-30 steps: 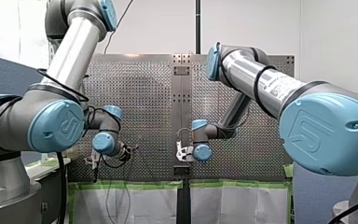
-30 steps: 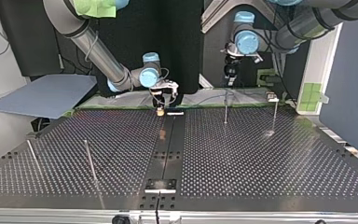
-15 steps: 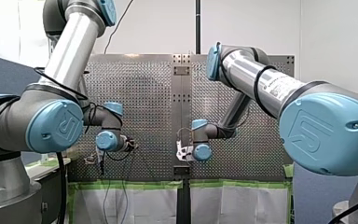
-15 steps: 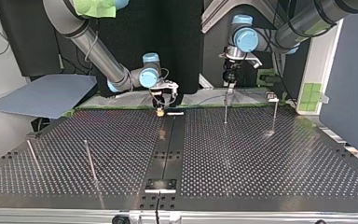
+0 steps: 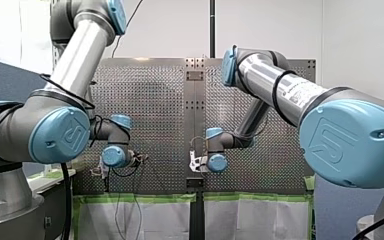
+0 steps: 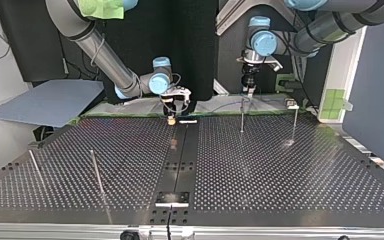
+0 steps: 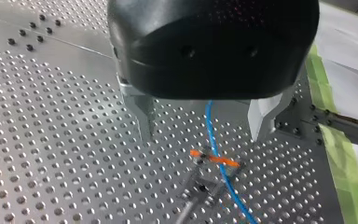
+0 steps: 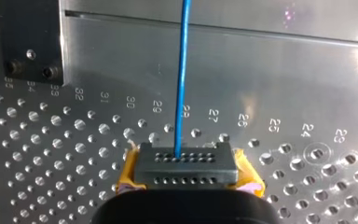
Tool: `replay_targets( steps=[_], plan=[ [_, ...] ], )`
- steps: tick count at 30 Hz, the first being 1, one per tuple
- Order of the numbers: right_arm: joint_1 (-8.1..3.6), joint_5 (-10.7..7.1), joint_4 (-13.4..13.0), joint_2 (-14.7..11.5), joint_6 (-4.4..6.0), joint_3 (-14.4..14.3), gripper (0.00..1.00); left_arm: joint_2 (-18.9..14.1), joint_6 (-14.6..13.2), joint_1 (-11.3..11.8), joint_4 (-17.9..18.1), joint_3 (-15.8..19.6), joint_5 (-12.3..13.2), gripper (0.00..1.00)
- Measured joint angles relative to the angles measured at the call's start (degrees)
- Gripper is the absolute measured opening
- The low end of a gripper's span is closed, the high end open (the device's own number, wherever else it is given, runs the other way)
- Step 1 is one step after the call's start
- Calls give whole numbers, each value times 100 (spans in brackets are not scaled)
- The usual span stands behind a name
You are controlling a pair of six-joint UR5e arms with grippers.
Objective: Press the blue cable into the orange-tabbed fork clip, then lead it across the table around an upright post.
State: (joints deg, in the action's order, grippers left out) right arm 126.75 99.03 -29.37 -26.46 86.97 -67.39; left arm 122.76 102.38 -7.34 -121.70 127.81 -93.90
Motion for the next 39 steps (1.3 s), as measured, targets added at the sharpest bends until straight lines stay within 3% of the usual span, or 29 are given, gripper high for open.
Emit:
replay_targets(
  steps=[10, 26, 39],
  plan=[
    [-19, -4, 7, 1, 8, 1, 0, 319, -8, 23, 244, -3, -22, 100],
    [-41, -22, 12, 3, 15, 1, 0, 329, -157, 40, 277, 1, -243, 100],
    [-48, -23, 10, 3, 15, 0, 0, 324, -352, -13, 260, 0, -183, 100]
  ],
)
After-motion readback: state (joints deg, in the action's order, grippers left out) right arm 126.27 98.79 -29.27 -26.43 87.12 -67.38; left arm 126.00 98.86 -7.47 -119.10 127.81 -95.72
